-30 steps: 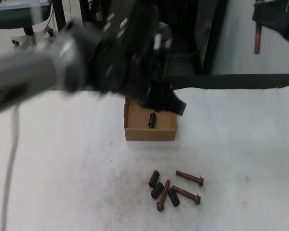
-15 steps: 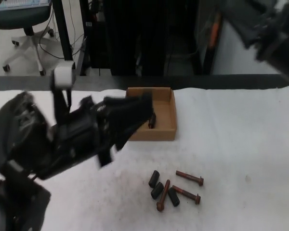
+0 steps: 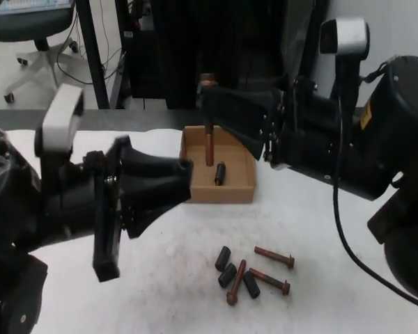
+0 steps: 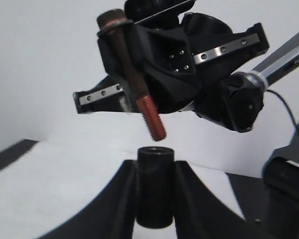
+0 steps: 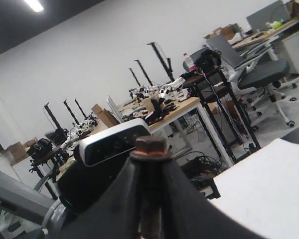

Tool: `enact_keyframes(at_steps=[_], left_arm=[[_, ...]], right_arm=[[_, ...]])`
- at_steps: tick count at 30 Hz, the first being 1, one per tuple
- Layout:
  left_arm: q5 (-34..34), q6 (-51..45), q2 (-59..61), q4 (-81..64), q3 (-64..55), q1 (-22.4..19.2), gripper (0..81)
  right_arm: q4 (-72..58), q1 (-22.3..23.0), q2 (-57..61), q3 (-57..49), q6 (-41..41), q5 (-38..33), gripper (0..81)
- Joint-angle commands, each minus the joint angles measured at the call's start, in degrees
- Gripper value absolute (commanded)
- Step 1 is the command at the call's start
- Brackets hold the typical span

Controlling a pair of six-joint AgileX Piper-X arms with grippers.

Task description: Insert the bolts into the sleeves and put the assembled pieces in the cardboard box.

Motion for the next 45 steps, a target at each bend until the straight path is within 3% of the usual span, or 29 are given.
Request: enact_keyframes(at_steps=[1, 10, 18, 24, 36, 45], left_arm=[[-2.41, 6.57, -0.24, -0.91, 0.00, 0.21, 0.3], [-4.95, 13.56, -0.24, 4.01, 0.00, 0.06, 0.3], [-5.11, 13.24, -0.24, 4.23, 0.00, -0.14, 0.3], [-5.11, 12.44, -0.24, 4.23, 0.00, -0.14, 0.3], [-5.11, 10.50, -0.24, 4.23, 0.00, -0.14, 0.3], [-5.11, 9.59, -0.24, 4.23, 0.00, -0.14, 0.3]], right_arm=[[-3.97, 0.16, 0.03, -0.55, -0.24, -0.33, 0.8], [-6.24, 0.60, 0.00, -1.80, -0.54, 0.09, 0.8], [-1.34, 5.33, 0.00, -1.78, -15.76, 6.71, 0.8], [4.19, 6.12, 0.00, -1.78, -23.82, 12.26, 0.8], [2.80, 6.12, 1.95, -1.83, -24.84, 13.58, 0.8], [-1.37, 8.88, 4.38, -1.92, -23.77, 13.43, 0.8]])
